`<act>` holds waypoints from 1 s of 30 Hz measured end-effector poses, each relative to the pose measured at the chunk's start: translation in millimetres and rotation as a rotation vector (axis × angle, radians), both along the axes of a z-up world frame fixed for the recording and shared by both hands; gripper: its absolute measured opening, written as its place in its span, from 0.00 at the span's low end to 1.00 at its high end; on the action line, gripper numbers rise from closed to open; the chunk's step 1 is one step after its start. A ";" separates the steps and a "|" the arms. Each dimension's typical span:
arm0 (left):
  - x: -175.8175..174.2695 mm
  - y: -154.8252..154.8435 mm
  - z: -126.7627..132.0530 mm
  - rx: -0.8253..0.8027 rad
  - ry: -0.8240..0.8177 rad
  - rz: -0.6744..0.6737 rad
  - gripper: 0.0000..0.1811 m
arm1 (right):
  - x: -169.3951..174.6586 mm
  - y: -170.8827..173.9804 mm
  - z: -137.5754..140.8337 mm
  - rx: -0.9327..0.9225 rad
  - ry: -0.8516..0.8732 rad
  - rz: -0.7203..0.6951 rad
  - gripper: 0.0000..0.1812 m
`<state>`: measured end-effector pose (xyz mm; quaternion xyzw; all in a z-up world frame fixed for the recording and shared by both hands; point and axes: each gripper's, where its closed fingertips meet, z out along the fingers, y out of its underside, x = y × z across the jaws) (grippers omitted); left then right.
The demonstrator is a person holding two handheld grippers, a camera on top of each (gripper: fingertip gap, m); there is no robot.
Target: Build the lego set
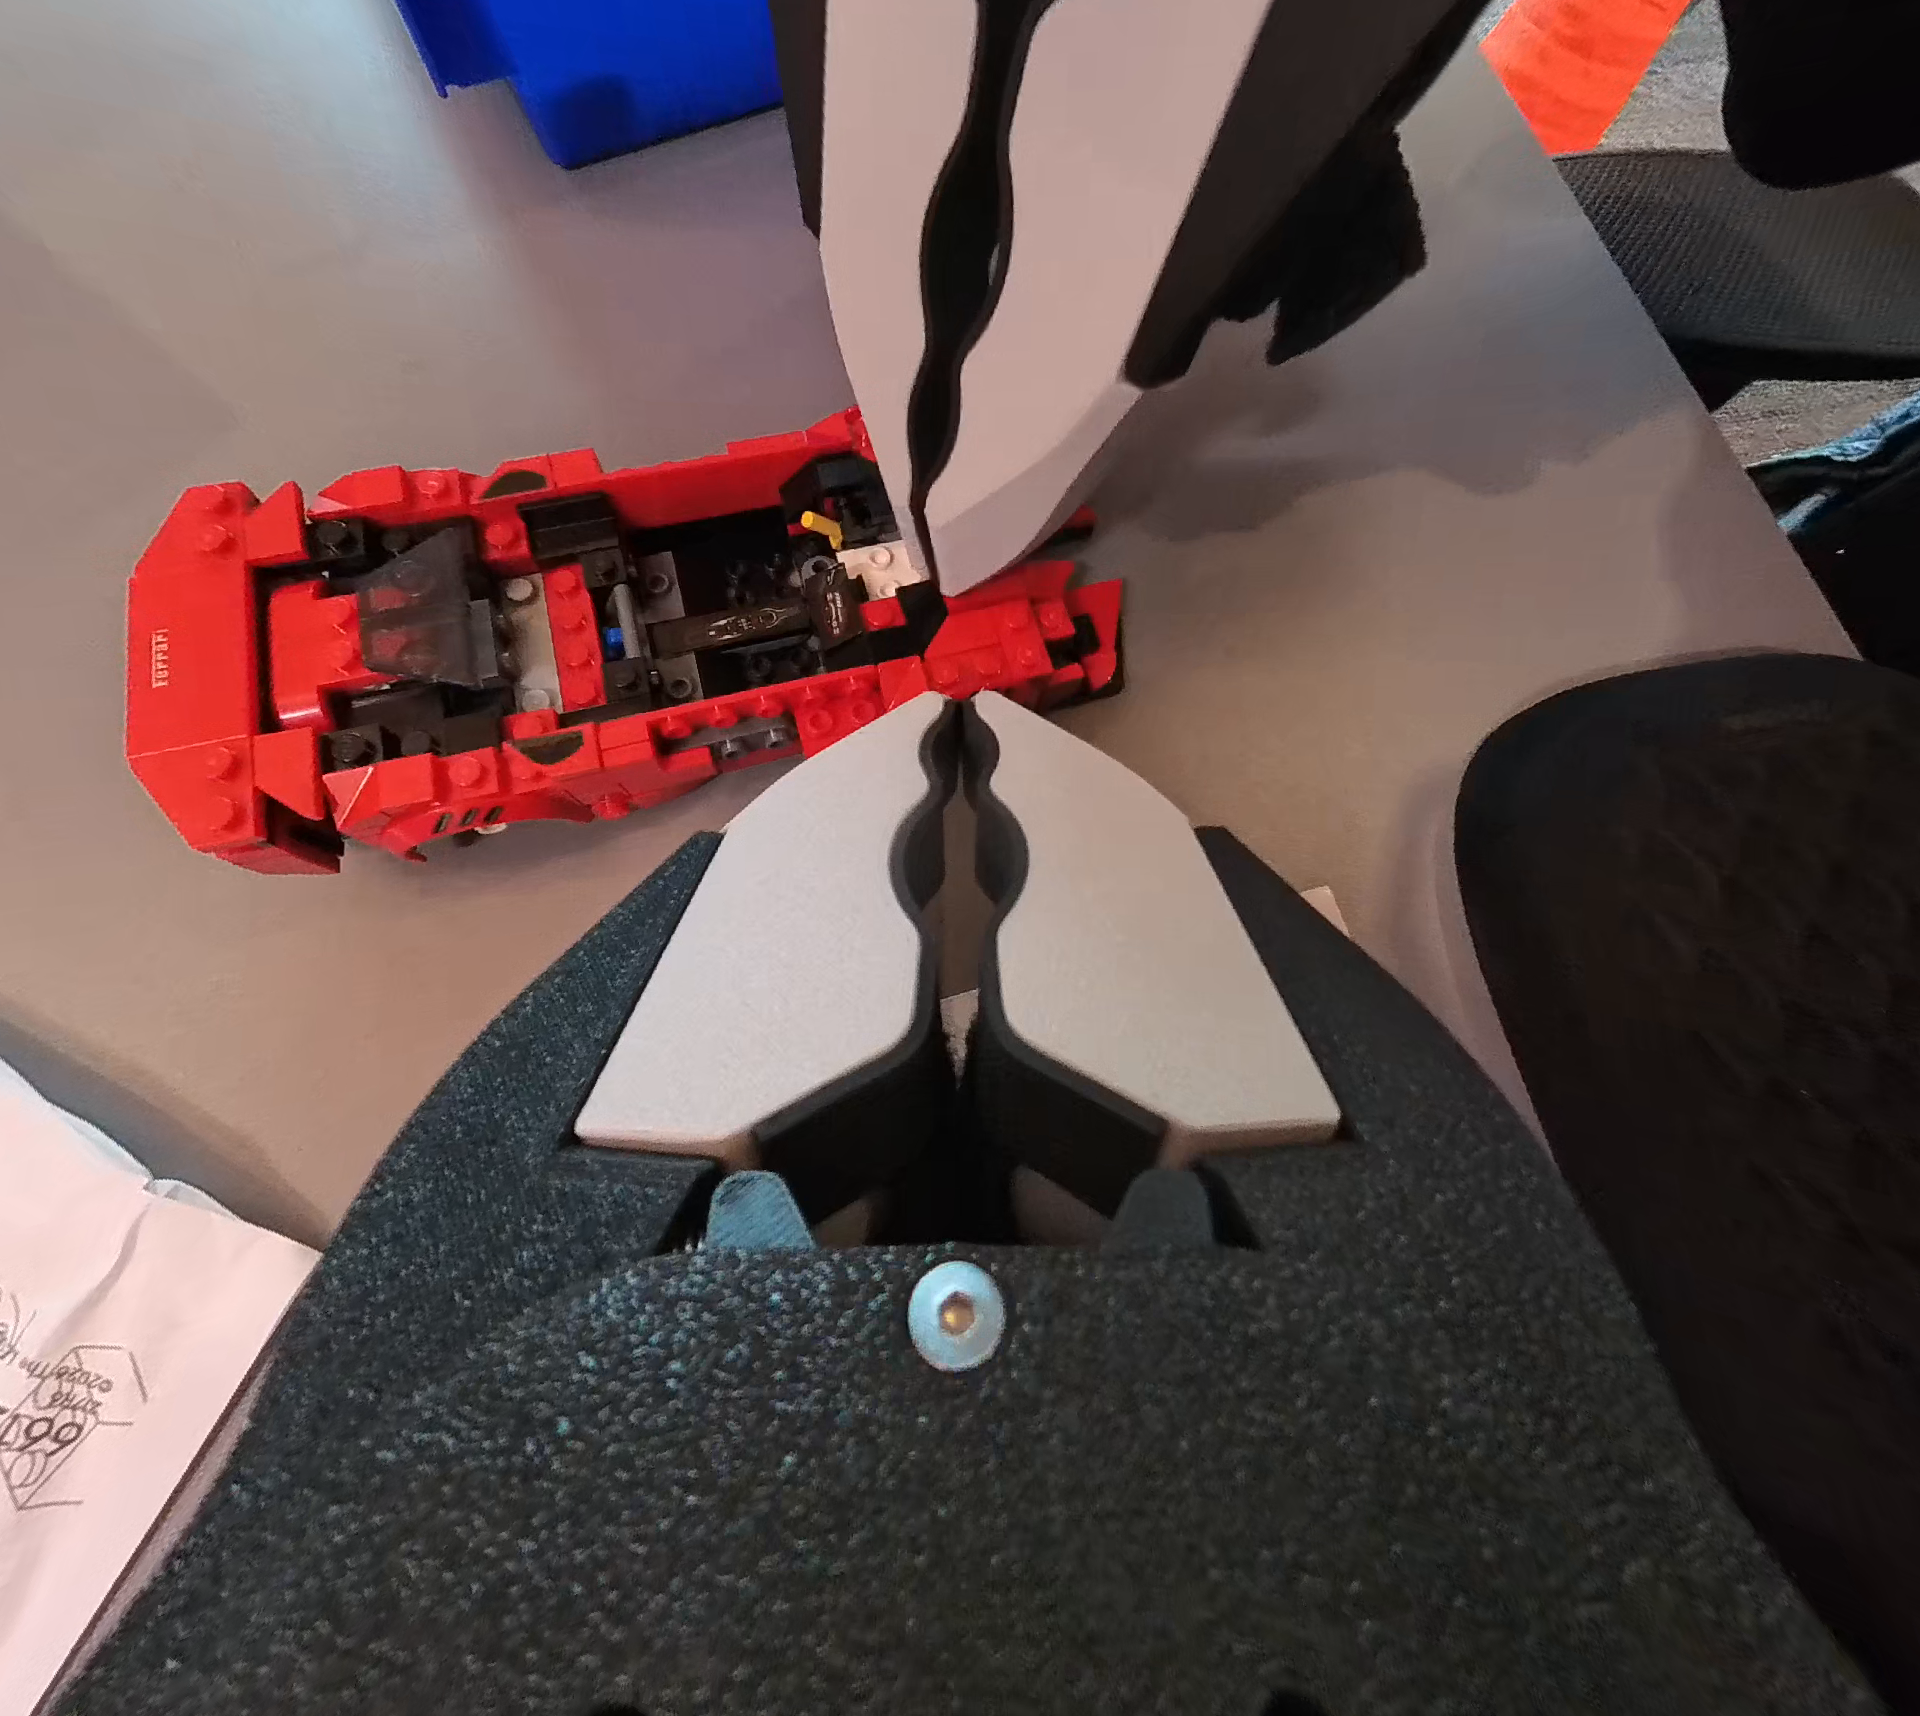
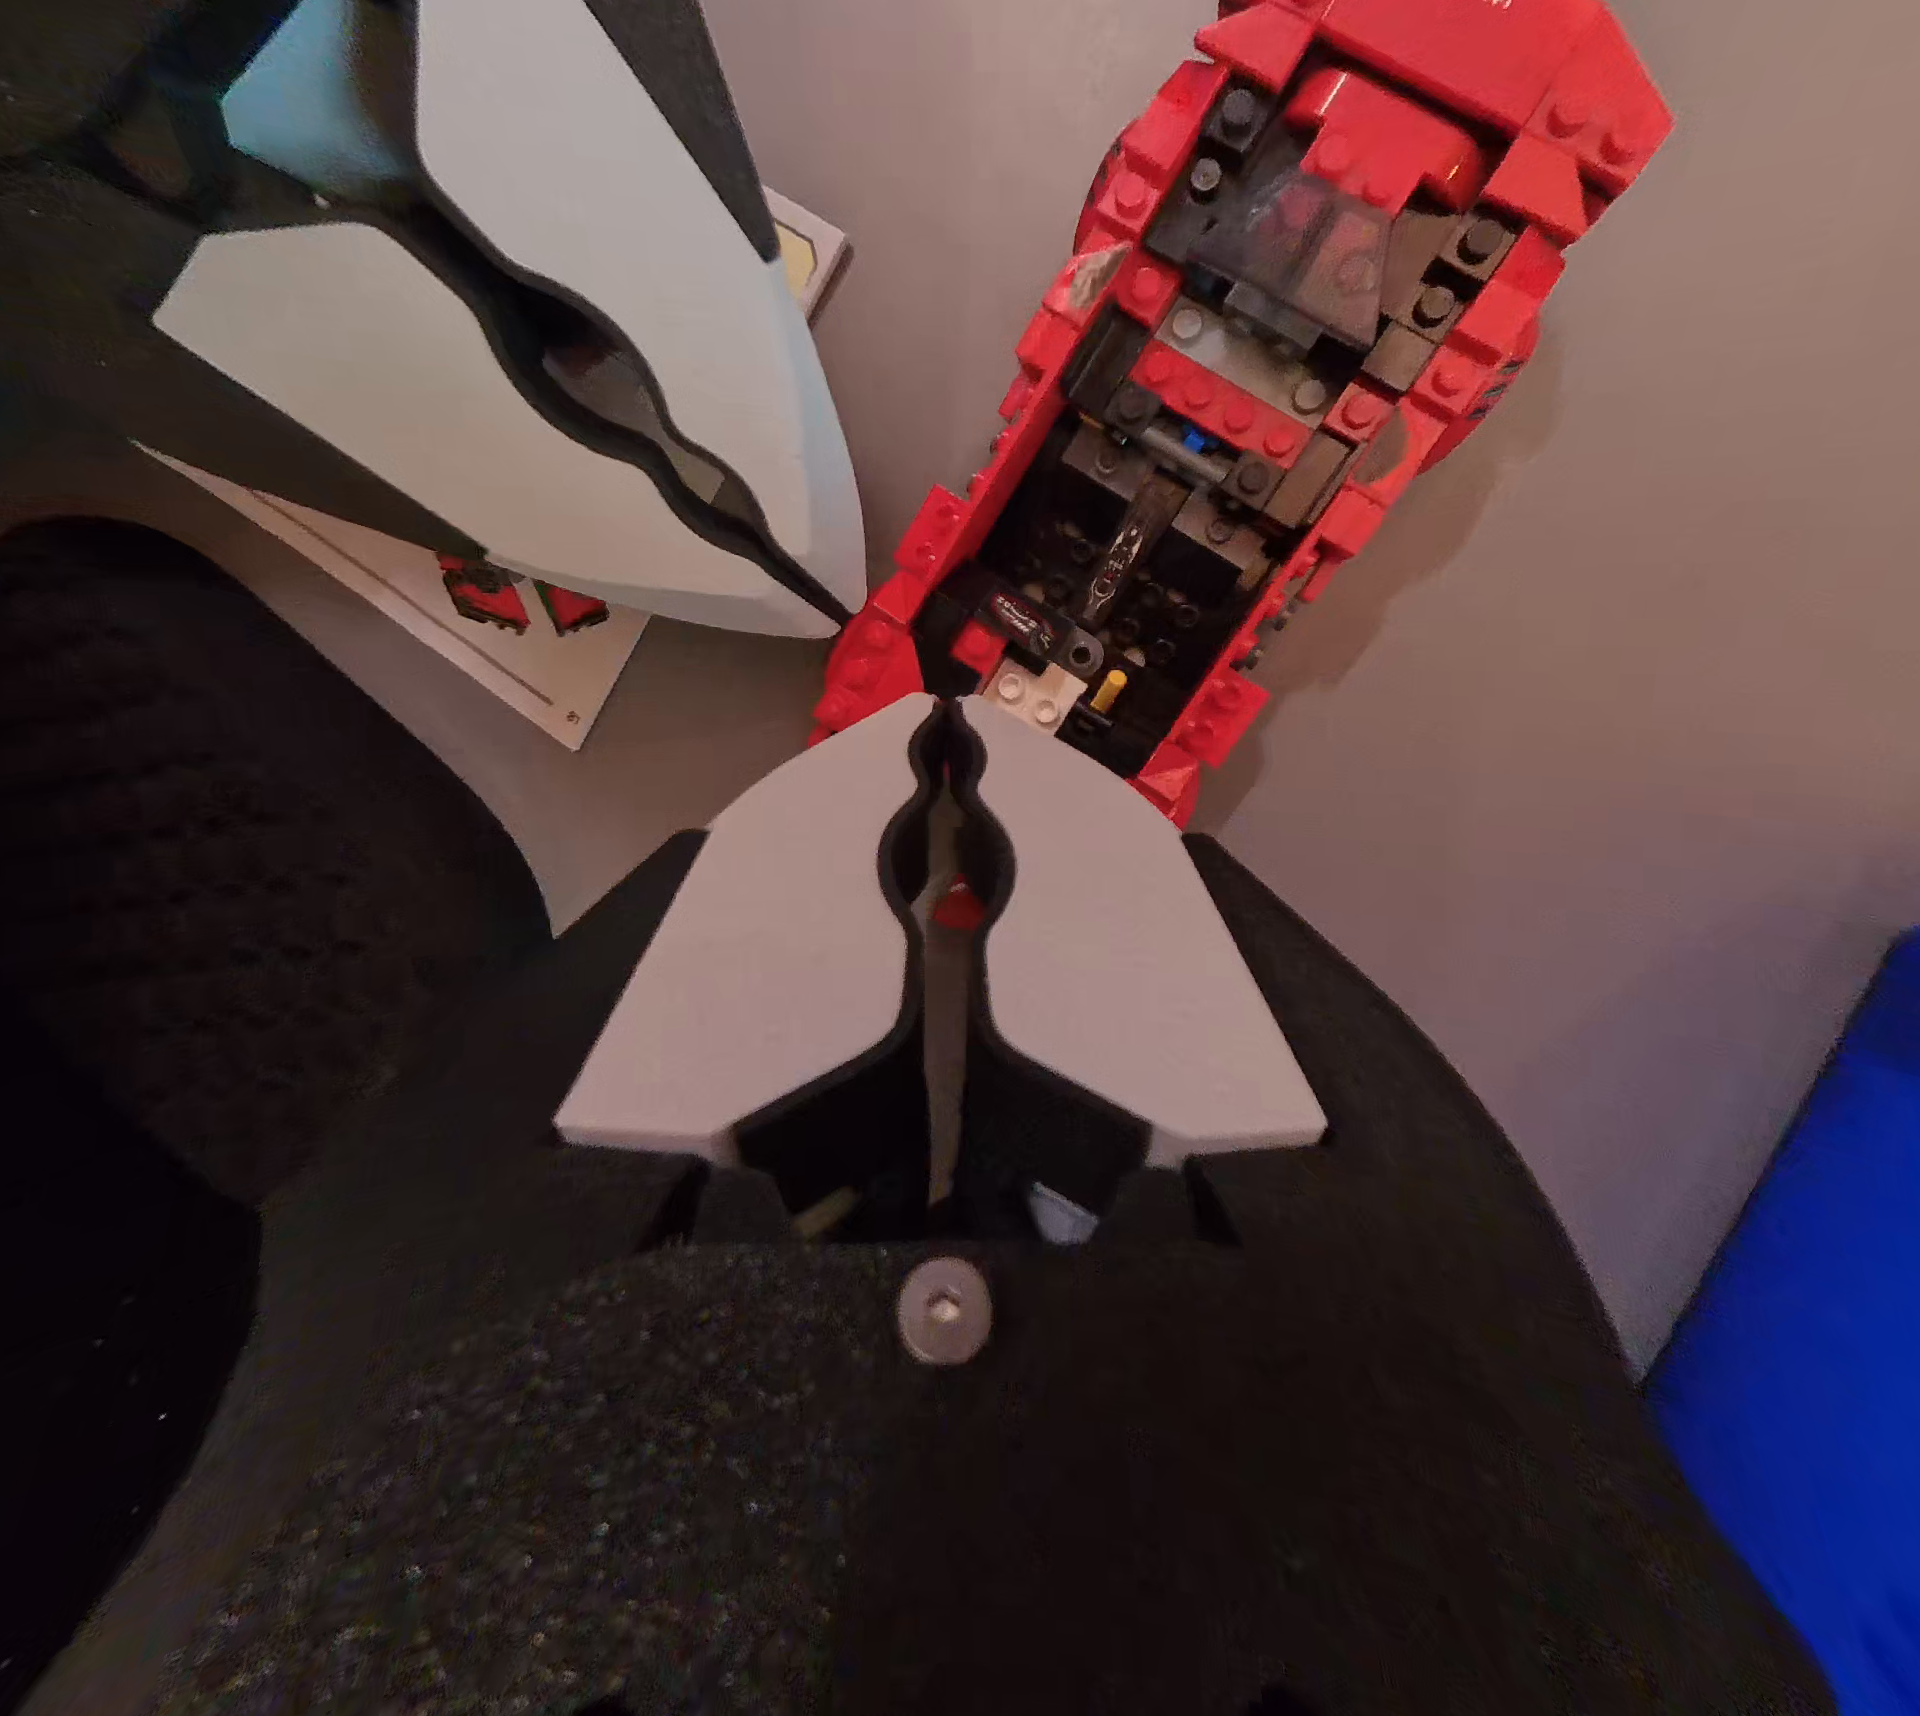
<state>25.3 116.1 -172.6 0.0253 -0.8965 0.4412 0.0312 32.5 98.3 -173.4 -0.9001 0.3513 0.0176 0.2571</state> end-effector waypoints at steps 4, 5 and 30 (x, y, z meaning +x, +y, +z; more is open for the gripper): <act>0.1 -0.2 0.0 0.002 0.003 0.004 0.00 | 0.1 -0.3 0.0 -0.019 -0.024 -0.013 0.00; 0.2 -0.4 0.0 0.002 0.003 0.006 0.00 | 0.1 0.4 0.4 -0.019 -0.029 -0.017 0.00; -13.7 -5.8 26.9 -0.100 -0.158 -0.067 0.03 | -44.8 -34.3 -23.5 -0.021 -0.244 -0.018 0.05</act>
